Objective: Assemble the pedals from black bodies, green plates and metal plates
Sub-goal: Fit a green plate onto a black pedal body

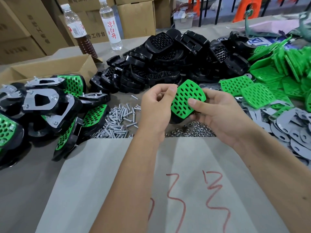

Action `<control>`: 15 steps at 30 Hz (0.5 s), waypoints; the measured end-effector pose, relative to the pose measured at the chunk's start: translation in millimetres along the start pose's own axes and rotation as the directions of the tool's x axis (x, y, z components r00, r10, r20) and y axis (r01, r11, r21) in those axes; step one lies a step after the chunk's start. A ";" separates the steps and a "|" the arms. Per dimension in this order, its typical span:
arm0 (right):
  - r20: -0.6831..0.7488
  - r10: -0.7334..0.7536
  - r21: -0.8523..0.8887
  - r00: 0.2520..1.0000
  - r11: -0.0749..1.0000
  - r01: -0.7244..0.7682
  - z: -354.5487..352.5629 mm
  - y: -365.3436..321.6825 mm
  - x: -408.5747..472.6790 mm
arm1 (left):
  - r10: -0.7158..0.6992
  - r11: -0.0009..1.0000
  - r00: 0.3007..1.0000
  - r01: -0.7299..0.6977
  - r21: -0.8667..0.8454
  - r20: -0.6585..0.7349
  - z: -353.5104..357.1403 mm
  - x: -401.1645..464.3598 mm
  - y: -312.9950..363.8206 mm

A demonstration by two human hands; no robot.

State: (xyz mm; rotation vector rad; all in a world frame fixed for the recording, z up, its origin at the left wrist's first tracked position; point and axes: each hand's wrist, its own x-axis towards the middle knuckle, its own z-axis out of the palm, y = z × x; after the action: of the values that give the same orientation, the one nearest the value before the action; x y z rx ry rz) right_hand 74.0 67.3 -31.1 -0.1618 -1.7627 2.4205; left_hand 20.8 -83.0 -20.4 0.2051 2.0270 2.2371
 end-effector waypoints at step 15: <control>0.022 -0.039 -0.055 0.999 0.998 0.040 -5.2 2.0 3.5 | -0.020 0.999 0.999 0.021 -0.028 0.032 0.6 -1.0 -1.7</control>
State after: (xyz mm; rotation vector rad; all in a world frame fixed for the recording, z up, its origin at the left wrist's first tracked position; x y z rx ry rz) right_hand 71.3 72.2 -34.7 -0.1076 -1.8251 2.3562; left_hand 21.9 -82.4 -22.0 0.2144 1.9711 2.2344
